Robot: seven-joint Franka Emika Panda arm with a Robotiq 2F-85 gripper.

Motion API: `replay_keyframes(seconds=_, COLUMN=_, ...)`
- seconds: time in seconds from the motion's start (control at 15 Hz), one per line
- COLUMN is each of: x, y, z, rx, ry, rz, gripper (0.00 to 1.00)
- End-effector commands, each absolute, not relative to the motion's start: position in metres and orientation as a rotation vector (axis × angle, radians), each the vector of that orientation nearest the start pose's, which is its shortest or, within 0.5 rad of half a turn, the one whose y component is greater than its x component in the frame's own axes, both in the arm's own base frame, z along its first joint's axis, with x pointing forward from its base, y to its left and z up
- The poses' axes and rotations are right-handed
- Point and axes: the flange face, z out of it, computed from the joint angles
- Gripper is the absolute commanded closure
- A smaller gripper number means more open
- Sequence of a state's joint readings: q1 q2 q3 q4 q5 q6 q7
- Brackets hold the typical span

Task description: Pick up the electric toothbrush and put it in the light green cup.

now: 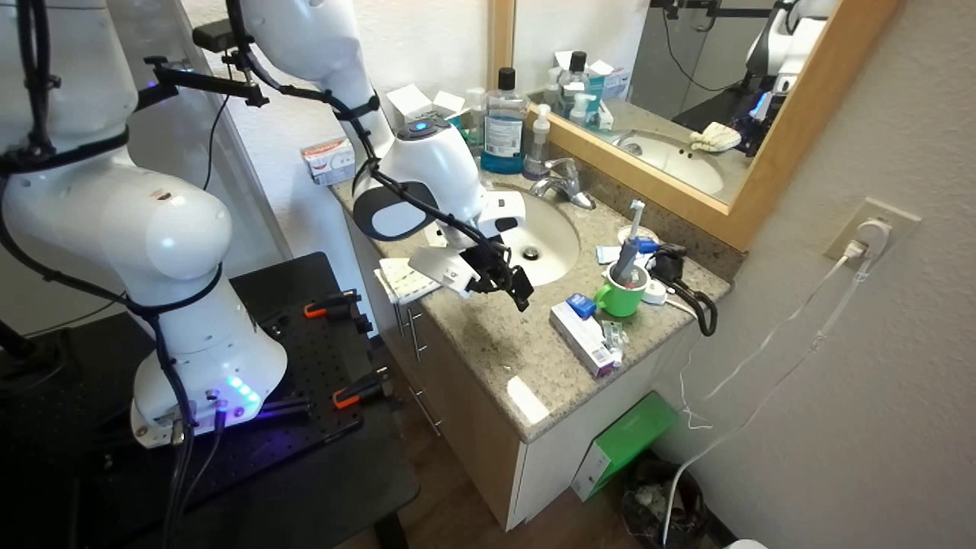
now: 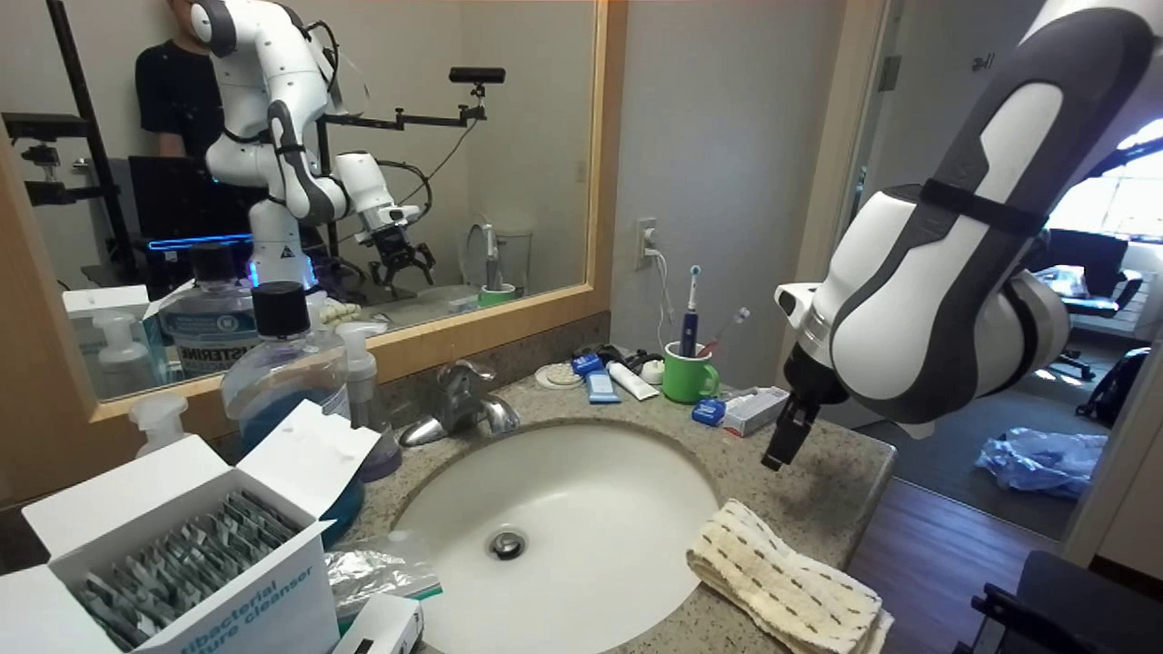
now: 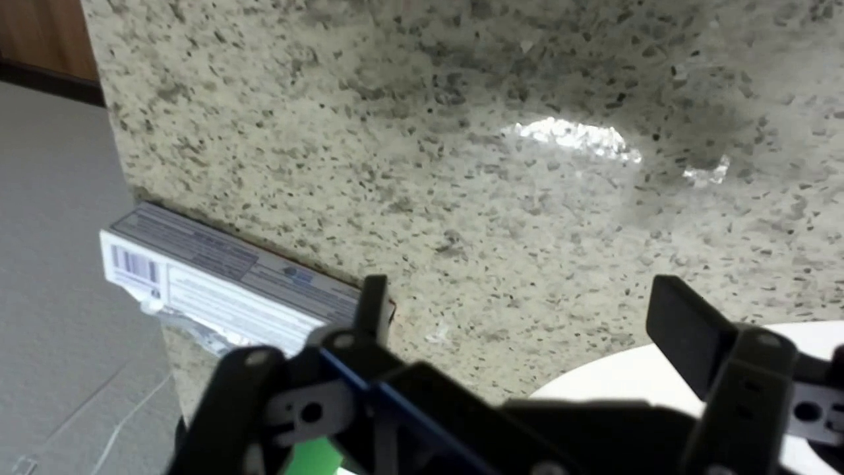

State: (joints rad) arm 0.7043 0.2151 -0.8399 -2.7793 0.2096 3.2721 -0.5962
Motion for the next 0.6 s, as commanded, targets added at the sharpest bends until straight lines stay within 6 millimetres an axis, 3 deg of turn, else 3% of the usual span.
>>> replay_keyframes(seconds=0.0, x=0.4036, y=-0.0784, z=0.2169, rx=-3.283, ry=-0.652, rz=-0.493, gripper=0.0)
replay_keyframes(seconds=0.27, x=0.4082, y=-0.071, z=0.2251, rx=-3.234, ry=-0.76, rz=-0.504, gripper=0.0)
replay_keyframes(seconds=0.33, x=0.4066, y=-0.0744, z=0.2161, rx=-3.28, ry=-0.708, rz=-0.492, gripper=0.0)
replay_keyframes(seconds=0.53, x=0.4081, y=-0.0727, z=0.2208, rx=-3.263, ry=-0.731, rz=-0.51, gripper=0.0)
